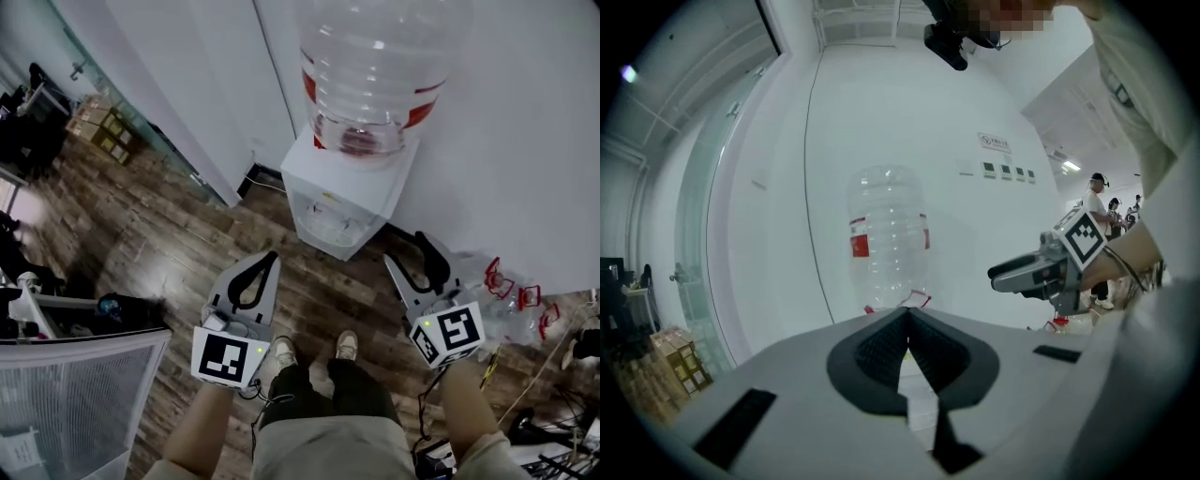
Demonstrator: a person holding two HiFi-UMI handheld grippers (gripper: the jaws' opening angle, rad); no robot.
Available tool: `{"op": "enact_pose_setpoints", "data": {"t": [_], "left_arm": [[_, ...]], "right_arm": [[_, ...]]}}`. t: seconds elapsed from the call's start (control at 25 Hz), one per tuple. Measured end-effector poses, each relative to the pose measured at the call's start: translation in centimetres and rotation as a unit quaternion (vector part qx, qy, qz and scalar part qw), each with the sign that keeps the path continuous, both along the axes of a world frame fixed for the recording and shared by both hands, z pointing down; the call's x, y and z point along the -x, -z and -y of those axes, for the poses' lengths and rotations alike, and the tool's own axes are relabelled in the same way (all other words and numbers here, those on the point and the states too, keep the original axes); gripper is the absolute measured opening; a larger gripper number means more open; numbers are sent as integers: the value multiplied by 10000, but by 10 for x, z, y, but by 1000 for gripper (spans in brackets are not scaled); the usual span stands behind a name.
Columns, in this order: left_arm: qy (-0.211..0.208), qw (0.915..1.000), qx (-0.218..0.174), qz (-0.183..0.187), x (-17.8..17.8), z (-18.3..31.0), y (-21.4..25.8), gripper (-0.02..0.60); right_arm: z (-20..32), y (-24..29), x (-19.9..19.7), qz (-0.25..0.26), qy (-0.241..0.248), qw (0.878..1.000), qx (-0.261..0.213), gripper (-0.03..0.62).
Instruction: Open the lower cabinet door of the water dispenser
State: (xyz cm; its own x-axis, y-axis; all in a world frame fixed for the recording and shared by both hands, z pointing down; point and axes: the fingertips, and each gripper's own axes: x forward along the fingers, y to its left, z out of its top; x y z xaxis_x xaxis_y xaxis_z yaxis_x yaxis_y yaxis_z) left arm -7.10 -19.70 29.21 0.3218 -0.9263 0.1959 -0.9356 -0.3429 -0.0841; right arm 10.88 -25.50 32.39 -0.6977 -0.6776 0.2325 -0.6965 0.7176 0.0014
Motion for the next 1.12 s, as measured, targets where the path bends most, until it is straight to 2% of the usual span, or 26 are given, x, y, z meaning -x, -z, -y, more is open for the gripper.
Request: {"op": "enact_pose_setpoints", "data": {"t": [0.12, 0.24, 0.36, 0.44, 0.68, 0.8, 0.96, 1.12], "left_arm": [[2, 9999, 99, 64, 7, 6, -30, 5], [-79, 9997, 117, 206, 9, 13, -63, 6], [25, 9996, 118, 248, 13, 16, -96, 6], [14, 9997, 143, 195, 15, 19, -118, 5], [-389, 9991, 153, 18, 10, 36, -195, 6], [-349, 9991, 235, -101, 15, 43, -236, 6], [-211, 9983, 329, -435, 26, 54, -280, 5], [-283, 9986, 307, -333, 33, 65, -326, 6]], "right_arm": [[7, -37, 10, 93, 96, 9995, 285, 319], [17, -81, 11, 72, -52, 9992, 400, 331], [25, -126, 11, 113, -253, 9983, 517, 333], [30, -156, 13, 146, -345, 9974, 612, 334], [48, -252, 10, -49, -545, 9952, 816, 339], [54, -299, 11, 49, -649, 9928, 1006, 348], [65, -358, 12, 136, -786, 9898, 1179, 360], [77, -417, 12, 121, -928, 9868, 1320, 360]]}}
